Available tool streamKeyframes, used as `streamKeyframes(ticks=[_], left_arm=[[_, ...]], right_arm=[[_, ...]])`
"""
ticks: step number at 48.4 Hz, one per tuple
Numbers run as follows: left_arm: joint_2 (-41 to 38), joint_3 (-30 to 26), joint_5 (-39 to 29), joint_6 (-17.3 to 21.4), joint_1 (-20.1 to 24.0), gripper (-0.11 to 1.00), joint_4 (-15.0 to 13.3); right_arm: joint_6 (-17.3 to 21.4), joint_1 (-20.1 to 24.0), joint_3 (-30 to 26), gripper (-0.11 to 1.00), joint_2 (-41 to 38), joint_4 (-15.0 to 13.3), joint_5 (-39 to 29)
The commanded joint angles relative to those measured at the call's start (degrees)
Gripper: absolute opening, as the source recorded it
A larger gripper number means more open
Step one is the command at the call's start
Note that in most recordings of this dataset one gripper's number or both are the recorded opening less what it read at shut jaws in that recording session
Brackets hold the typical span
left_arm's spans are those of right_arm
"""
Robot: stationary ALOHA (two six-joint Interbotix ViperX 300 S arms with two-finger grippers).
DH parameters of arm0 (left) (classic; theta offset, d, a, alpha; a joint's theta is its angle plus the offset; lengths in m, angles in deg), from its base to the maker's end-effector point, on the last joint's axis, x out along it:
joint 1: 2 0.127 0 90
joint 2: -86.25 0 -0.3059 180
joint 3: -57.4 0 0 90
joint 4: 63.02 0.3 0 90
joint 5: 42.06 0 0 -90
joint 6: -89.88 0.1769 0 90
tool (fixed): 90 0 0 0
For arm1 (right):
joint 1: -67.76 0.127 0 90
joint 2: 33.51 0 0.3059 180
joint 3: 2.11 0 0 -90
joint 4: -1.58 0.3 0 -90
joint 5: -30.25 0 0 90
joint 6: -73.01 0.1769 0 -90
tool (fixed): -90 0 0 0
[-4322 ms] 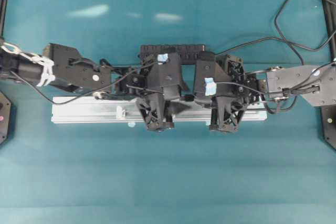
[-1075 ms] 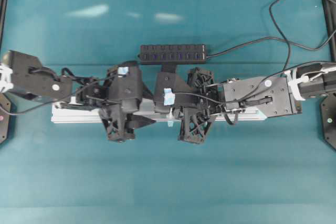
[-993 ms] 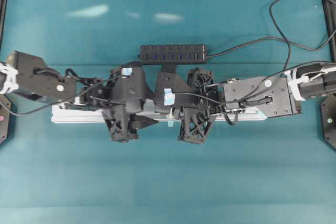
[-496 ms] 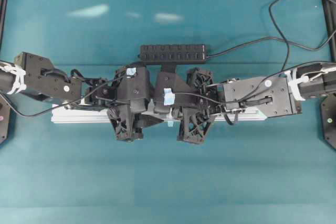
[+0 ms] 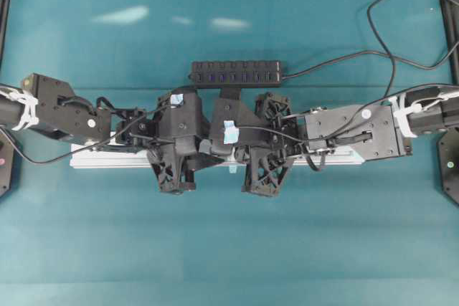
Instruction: Pass the USB cable through three rings with both arms.
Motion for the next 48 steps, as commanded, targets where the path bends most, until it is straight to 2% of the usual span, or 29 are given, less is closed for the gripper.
streamKeyframes(ticks=[1, 18, 23, 30, 48], left_arm=[[0.0, -0.79, 0.79, 0.0, 0.09, 0.51, 0.0], [-0.53, -1.05, 0.88, -0.09, 0.09, 0.5, 0.0], [-0.62, -1.14, 0.88, -0.09, 0.09, 0.42, 0.0], [-0.62, -1.23, 1.23, 0.18, -0.09, 0.23, 0.0], [-0.53, -0.88, 1.67, 0.18, -0.09, 0.22, 0.0]], right_arm=[[0.62, 0.18, -0.44, -0.08, 0.7, 0.18, 0.44], [0.62, 0.18, -0.44, -0.08, 0.7, 0.18, 0.44], [0.53, 0.18, -0.44, -0.08, 0.7, 0.18, 0.44], [0.62, 0.18, -0.44, -0.08, 0.7, 0.18, 0.44], [0.44, 0.35, -0.26, -0.08, 0.79, 0.18, 1.14]])
